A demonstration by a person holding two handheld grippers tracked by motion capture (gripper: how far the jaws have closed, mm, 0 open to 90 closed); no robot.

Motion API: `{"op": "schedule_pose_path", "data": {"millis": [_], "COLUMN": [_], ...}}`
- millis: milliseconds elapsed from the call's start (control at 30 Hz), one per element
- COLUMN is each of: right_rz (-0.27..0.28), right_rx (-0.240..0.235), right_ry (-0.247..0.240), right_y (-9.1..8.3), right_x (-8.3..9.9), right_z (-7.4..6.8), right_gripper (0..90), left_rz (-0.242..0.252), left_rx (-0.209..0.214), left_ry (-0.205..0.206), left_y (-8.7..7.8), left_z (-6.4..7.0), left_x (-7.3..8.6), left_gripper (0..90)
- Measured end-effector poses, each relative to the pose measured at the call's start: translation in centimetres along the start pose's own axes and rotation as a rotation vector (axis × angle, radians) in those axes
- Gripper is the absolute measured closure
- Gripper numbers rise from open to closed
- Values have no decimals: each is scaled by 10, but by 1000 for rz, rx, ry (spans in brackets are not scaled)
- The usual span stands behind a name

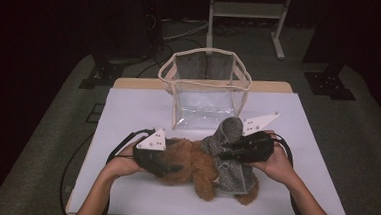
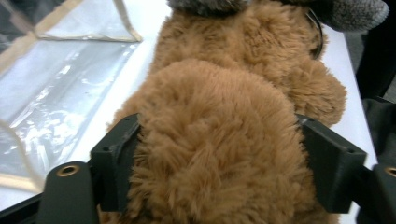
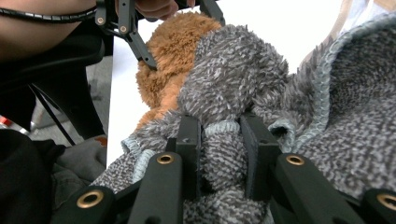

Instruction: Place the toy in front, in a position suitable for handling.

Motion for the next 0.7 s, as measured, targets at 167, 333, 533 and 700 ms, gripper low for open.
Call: {"op": "schedule_pose_path", "data": {"millis": [167, 333, 533, 700], "right_rz": [-14, -16, 55, 114], "right_rx": [17, -2, -13, 6], "right_ry": [-55, -60, -15, 13], "right_y": [10, 14, -9, -32], "right_x": [-19, -18, 10, 40], "right_z": [-10, -11, -10, -11], "right_gripper": [703, 703, 702, 702], "left_rz": [-11, -6, -9, -6], "left_rx": [-3, -6, -12, -17], "left_ry": [17, 22, 42, 31], "left_y": [2, 0, 0, 0], "left_z": [3, 4, 5, 3], "left_x": [2, 4, 2, 2], "left_gripper": [251, 250, 246, 239]}}
Point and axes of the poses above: each handheld gripper's, and its own axes: y roughly forward along the jaws, x roughly out of its underside, z roughly to its right, the point moved 2 cm from there along y, roughly forward along the jaws, and after that the axes turned 10 degrees about y, right-handed, at the moved point
